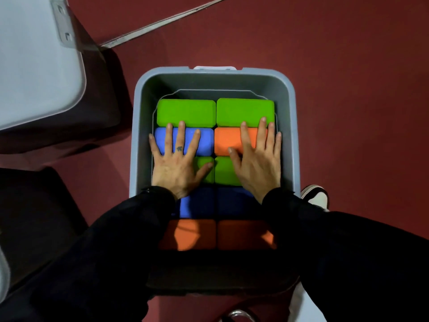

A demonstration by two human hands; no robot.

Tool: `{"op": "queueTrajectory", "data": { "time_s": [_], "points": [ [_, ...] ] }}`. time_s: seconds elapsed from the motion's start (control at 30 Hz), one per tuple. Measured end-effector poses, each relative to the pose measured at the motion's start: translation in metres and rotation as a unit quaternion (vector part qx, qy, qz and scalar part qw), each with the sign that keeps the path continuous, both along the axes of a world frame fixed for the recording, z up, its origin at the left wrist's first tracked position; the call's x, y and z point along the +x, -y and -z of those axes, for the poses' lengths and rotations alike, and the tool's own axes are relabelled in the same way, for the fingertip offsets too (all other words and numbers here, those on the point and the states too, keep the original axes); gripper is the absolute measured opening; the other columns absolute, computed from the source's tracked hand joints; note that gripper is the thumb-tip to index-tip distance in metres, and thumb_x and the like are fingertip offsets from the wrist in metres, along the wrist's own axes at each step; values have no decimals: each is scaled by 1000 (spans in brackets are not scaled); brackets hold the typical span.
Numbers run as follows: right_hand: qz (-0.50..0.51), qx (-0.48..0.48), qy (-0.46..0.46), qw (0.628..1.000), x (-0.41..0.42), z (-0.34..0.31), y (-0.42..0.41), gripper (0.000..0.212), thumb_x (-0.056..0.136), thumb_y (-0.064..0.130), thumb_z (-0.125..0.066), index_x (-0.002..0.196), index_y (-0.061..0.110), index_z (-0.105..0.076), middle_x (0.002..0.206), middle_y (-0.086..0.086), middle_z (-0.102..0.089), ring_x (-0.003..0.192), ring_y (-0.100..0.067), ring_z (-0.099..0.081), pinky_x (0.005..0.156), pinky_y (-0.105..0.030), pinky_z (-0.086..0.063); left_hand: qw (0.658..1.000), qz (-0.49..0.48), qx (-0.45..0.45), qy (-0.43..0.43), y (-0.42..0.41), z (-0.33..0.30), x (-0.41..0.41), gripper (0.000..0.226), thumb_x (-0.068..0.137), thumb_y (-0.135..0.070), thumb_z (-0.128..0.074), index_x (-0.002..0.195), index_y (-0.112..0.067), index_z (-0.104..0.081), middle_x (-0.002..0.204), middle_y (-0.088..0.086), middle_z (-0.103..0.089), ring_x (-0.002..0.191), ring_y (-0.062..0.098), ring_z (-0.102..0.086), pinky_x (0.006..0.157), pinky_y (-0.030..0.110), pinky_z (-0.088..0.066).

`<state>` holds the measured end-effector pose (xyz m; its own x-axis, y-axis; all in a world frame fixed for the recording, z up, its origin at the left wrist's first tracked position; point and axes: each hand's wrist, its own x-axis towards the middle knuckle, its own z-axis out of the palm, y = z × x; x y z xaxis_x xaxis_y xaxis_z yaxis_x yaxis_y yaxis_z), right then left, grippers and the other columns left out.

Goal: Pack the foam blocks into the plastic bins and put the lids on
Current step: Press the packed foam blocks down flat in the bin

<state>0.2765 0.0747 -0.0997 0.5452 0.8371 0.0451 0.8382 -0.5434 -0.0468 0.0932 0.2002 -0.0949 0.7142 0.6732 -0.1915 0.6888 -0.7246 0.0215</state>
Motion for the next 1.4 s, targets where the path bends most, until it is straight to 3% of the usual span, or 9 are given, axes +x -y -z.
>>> {"op": "queueTrajectory", "data": {
  "time_s": [0.2, 0.47, 0.67, 0.8, 0.93, 1.2, 1.4],
  "points": [
    [-10, -35, -35, 999, 12, -3, -6, 79, 100, 71, -29, 162, 21, -26, 166, -28, -14, 154, -45, -15, 124, -59, -13, 1000, 3, -25, -7, -5, -4, 7, 90, 89, -78, -21, 160, -23, -16, 167, 16, -8, 154, 38, -4, 113, 74, -6],
    [-143, 40, -79, 986, -37, -26, 50, 65, 101, 55, -44, 155, 19, -43, 167, -19, -23, 154, -39, -21, 123, -58, -17, 995, 90, -21, 46, 54, -34, -47, 80, 95, -67, -37, 157, -16, -30, 167, 11, -16, 154, 33, -14, 116, 68, -11],
    [-184, 4, -47, 982, -69, -3, 95, 70, 100, 63, -39, 154, 19, -45, 163, -17, -35, 150, -37, -34, 123, -56, -23, 982, 180, -54, -1, 89, -24, -73, 103, 79, -80, -49, 159, -21, -23, 167, 13, -13, 153, 38, -11, 110, 76, -12],
    [-165, 81, -48, 982, -66, 2, 92, 56, 103, 51, -45, 144, 15, -58, 152, -16, -50, 143, -36, -45, 120, -54, -29, 983, 173, -51, -41, 84, -22, -74, 113, 75, -83, -49, 160, -15, -19, 168, 11, -10, 153, 40, -9, 110, 77, -9],
    [-123, 54, -32, 990, -68, 7, 90, 57, 102, 45, -47, 153, 18, -47, 161, -22, -35, 150, -38, -33, 122, -57, -24, 988, 145, -42, -26, 87, -20, -74, 104, 82, -85, -33, 160, -18, -17, 168, 7, -9, 153, 40, -9, 111, 77, -7],
    [-113, 41, -42, 992, -66, 8, 85, 70, 99, 59, -47, 156, 19, -42, 164, -18, -30, 153, -35, -28, 124, -55, -22, 989, 142, -36, -16, 85, -18, -71, 98, 86, -82, -31, 160, -19, -18, 168, 7, -7, 154, 39, -8, 111, 76, -8],
    [-108, 35, -76, 991, -67, 1, 85, 68, 99, 57, -47, 156, 20, -43, 166, -17, -27, 154, -35, -24, 124, -55, -19, 987, 159, -22, -7, 85, -19, -73, 95, 88, -76, -38, 160, -18, -18, 168, 9, -6, 154, 39, -7, 111, 75, -10]
  ]
}}
